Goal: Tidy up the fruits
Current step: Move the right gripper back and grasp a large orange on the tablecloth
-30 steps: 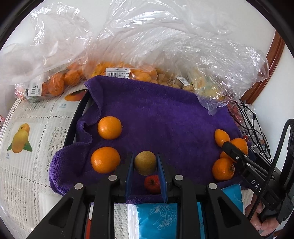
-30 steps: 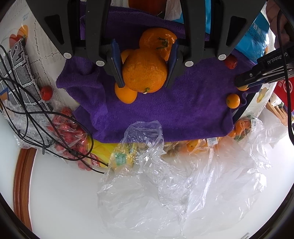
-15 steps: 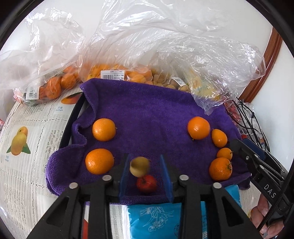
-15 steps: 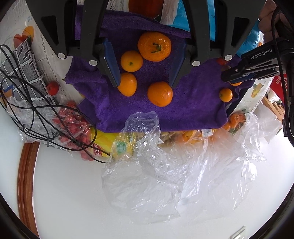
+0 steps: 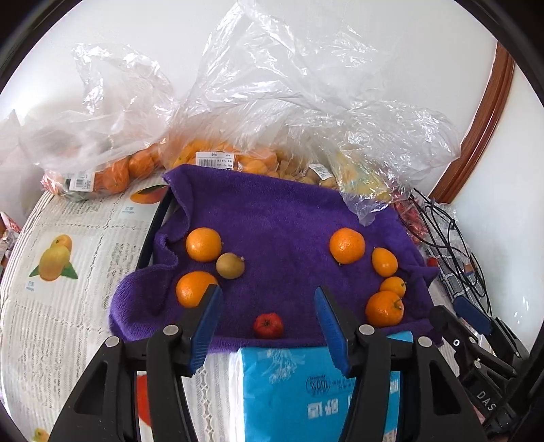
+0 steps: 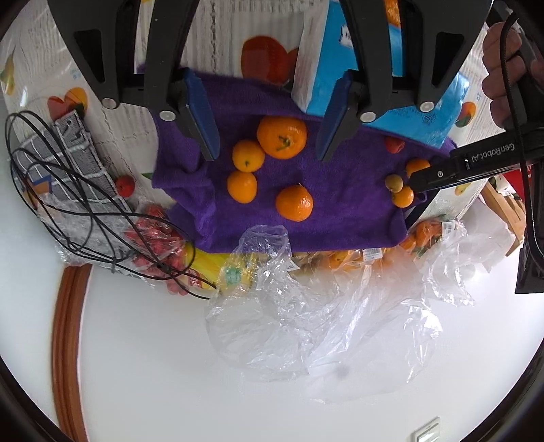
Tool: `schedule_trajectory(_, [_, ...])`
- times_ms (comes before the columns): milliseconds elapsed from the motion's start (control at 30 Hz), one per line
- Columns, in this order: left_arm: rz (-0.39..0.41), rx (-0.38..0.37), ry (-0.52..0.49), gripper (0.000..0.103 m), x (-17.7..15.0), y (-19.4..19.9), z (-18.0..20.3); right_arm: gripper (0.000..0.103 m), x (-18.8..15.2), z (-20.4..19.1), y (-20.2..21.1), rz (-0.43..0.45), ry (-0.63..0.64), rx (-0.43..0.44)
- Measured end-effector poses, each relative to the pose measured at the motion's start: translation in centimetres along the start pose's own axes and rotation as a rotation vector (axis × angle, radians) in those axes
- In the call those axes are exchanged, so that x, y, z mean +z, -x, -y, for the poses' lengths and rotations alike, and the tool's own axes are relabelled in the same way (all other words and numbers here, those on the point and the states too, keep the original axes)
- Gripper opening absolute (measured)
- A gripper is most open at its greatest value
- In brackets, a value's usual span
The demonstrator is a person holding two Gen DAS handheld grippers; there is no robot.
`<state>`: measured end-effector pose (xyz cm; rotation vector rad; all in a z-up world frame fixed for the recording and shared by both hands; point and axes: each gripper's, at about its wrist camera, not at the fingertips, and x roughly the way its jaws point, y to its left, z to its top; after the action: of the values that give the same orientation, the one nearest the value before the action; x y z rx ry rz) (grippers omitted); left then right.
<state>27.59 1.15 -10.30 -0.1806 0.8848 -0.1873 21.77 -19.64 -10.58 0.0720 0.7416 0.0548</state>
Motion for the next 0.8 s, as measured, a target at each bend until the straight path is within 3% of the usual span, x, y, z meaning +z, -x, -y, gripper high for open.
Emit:
schedule_trajectory(267, [-0.016,0.039,-0.013,0.054,-3.0,2.9,-1.2,0.061,-2.8,-0.5,2.7,-0.048,-0.004,-0.023])
schedule_trajectory(633, [-0.018,0.063,0.014,0.055,-7.0,5.2,-3.2,0.061,-7.8,-4.0,4.3,-0.131,0.042,0.109])
schedule_trajectory(800, [-0.016,0.058,0.023,0.055,-7.9,5.9,-3.5,0.061,-9.8,-5.1,4.6,-0.167,0.071,0.124])
